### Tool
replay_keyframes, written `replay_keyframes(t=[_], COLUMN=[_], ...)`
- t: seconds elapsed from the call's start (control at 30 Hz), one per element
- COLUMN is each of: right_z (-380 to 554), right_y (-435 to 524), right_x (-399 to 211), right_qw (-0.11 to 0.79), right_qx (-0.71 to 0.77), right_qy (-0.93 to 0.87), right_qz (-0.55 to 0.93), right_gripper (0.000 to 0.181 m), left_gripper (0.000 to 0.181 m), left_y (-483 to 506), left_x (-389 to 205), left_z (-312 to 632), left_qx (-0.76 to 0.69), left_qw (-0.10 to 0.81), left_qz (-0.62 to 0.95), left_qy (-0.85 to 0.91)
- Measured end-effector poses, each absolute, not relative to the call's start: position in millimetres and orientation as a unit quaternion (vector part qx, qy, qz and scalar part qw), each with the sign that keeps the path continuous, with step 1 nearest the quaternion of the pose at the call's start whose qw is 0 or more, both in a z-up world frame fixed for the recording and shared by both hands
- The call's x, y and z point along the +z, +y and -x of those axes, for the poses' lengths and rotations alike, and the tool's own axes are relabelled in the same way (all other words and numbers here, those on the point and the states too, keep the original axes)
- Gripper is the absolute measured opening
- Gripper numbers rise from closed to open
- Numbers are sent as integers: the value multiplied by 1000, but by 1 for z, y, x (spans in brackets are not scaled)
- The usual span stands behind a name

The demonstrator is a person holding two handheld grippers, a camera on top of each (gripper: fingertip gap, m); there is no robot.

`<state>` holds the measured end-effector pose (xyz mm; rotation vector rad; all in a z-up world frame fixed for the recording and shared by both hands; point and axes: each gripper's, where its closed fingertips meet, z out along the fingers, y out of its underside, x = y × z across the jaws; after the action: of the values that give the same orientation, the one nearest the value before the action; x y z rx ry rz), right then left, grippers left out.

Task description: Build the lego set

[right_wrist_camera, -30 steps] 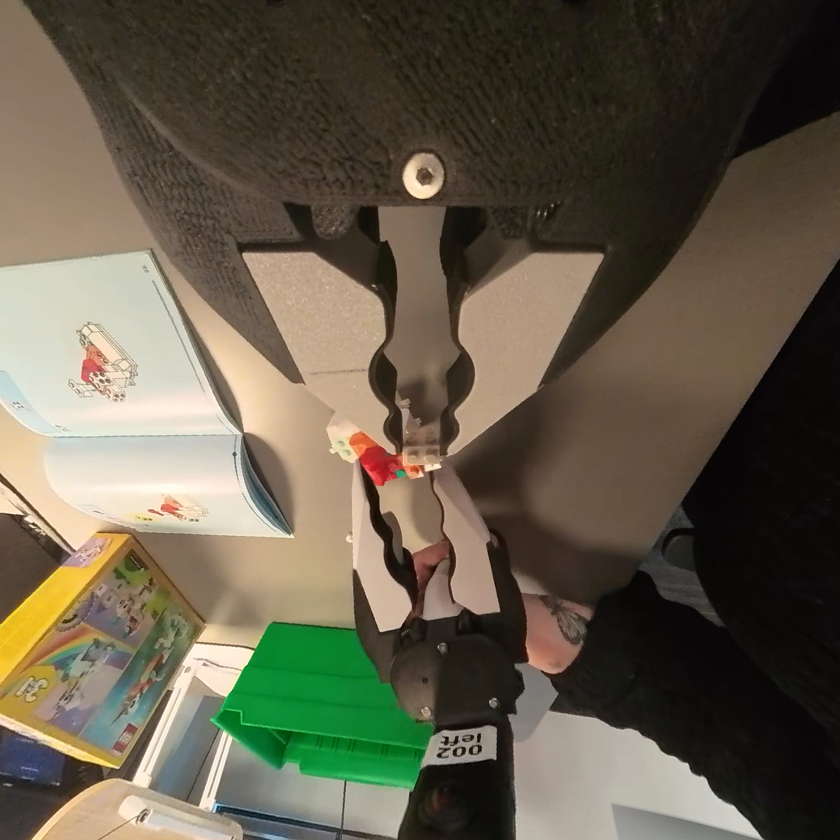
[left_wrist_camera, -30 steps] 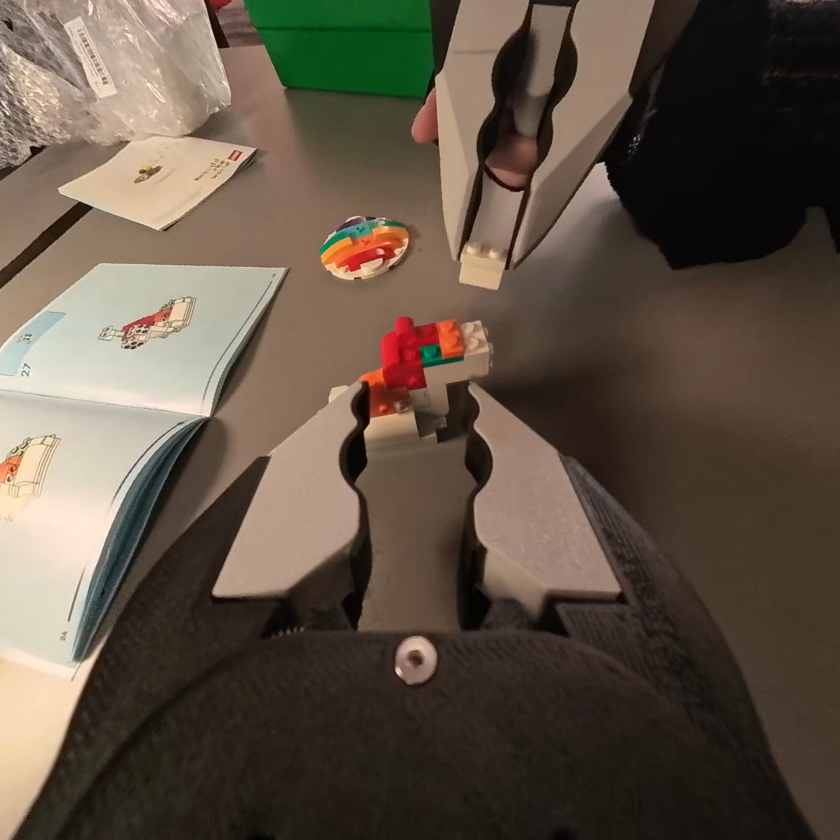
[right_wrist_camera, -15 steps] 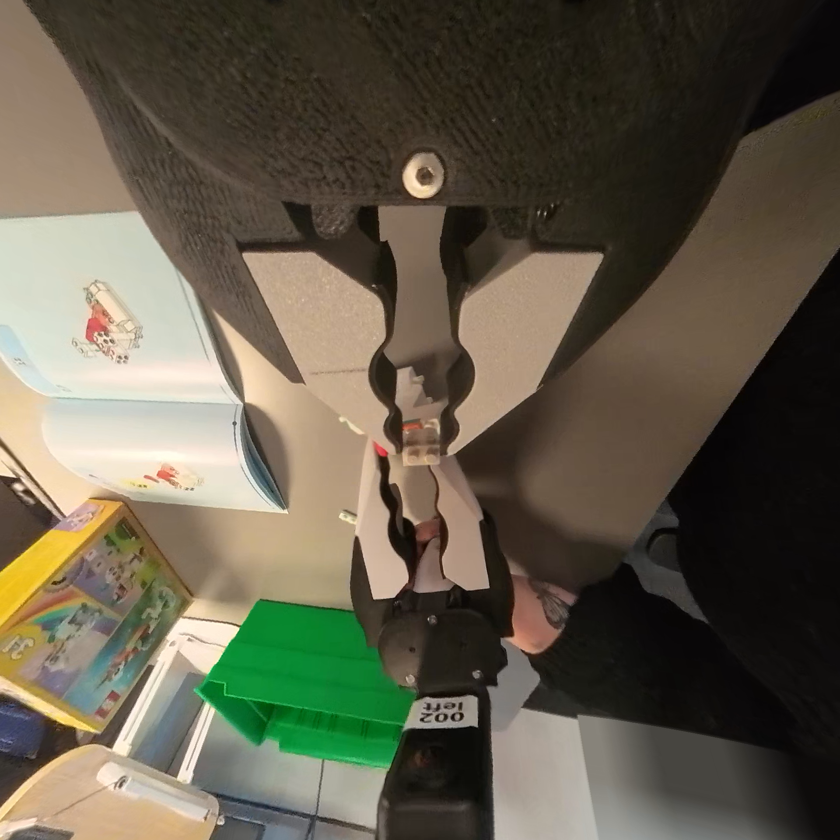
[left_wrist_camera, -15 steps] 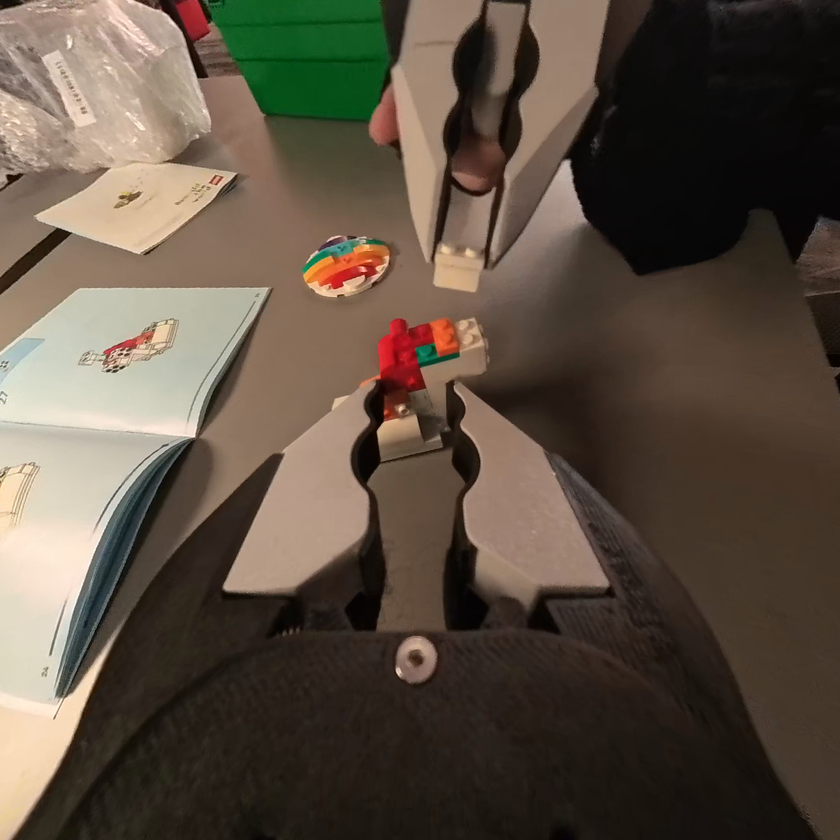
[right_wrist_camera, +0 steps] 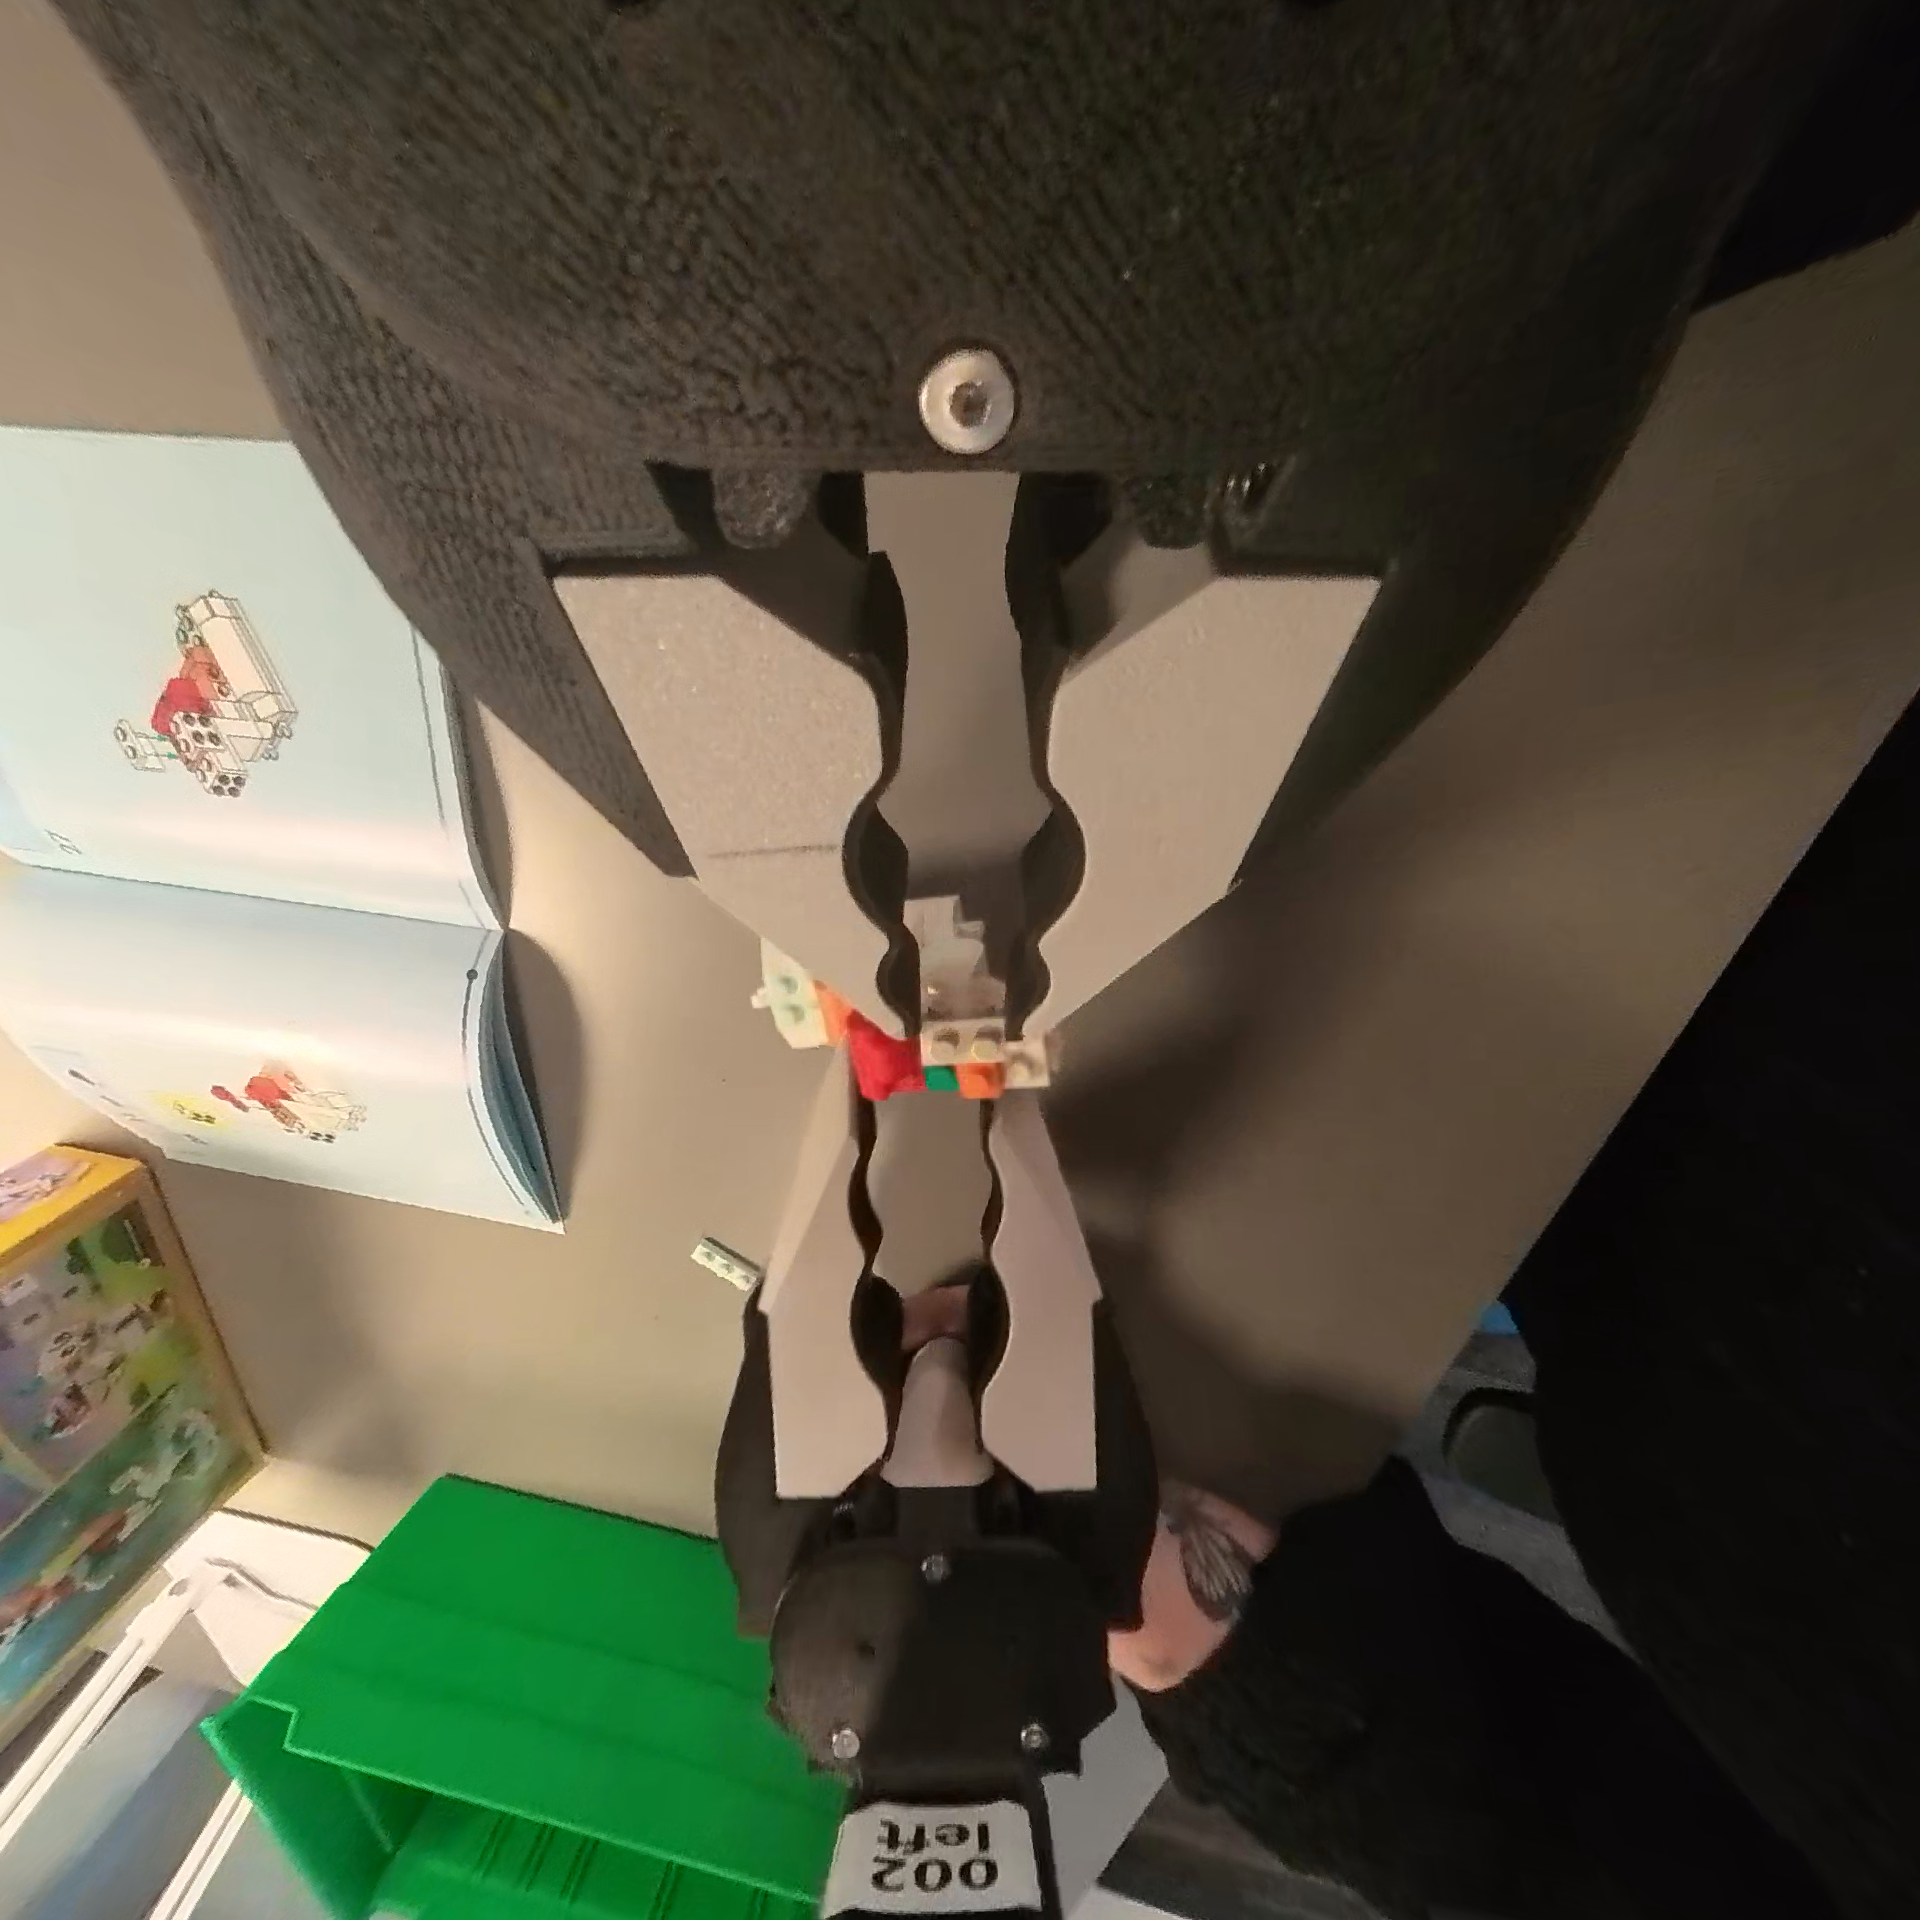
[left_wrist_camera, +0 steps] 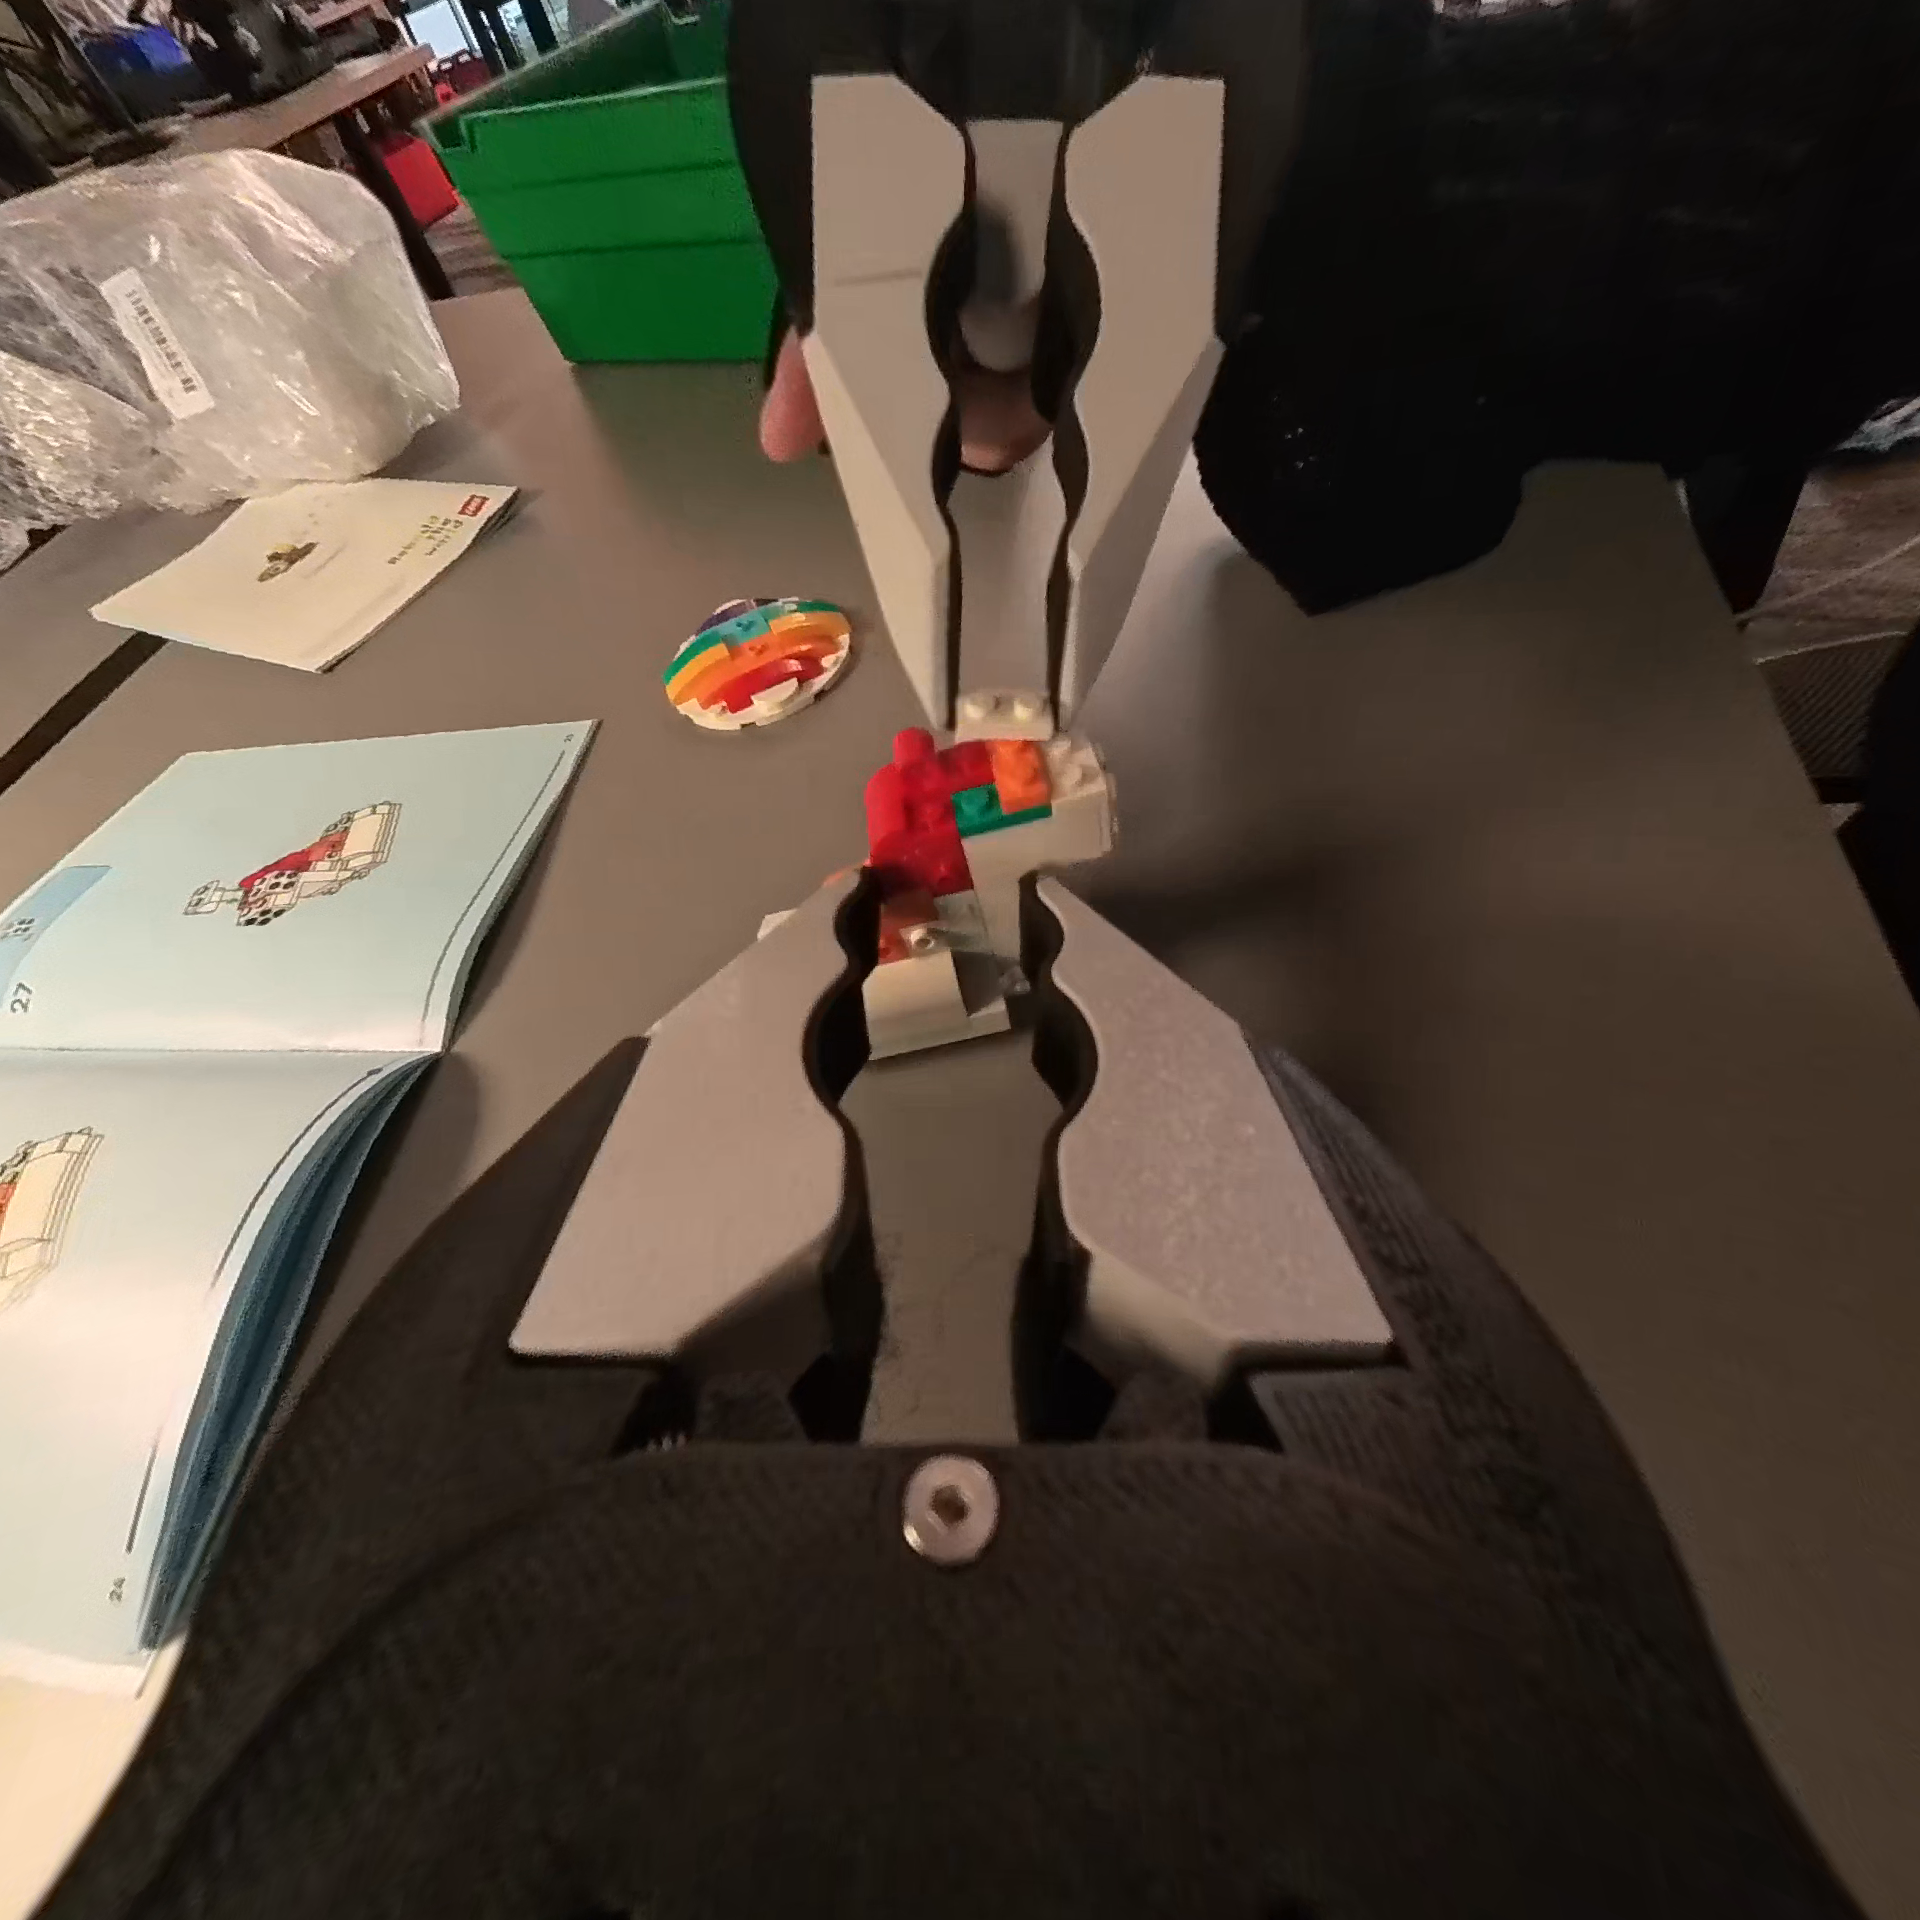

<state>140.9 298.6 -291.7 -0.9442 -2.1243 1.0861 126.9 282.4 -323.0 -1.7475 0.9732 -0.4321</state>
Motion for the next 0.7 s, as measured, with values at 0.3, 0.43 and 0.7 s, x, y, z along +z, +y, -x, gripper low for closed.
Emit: replay_keyframes(t=[0.3, 0.43, 0.7], right_z=[-137, -136, -134], right_y=[299, 299, 299], right_x=[-291, -291, -287], right_qw=[276, 278, 284], right_qx=[397, 393, 396], right_qy=[-789, -787, -780], right_qz=[379, 385, 394], right_gripper=[14, 15, 15], left_gripper=[25, 25, 25], left_y=[282, 282, 282], left_x=[-323, -323, -319], left_z=[-126, -126, -125], left_qx=[-168, -169, -169], left_qw=[525, 526, 538], left_qz=[727, 726, 719], left_qy=[410, 410, 407])
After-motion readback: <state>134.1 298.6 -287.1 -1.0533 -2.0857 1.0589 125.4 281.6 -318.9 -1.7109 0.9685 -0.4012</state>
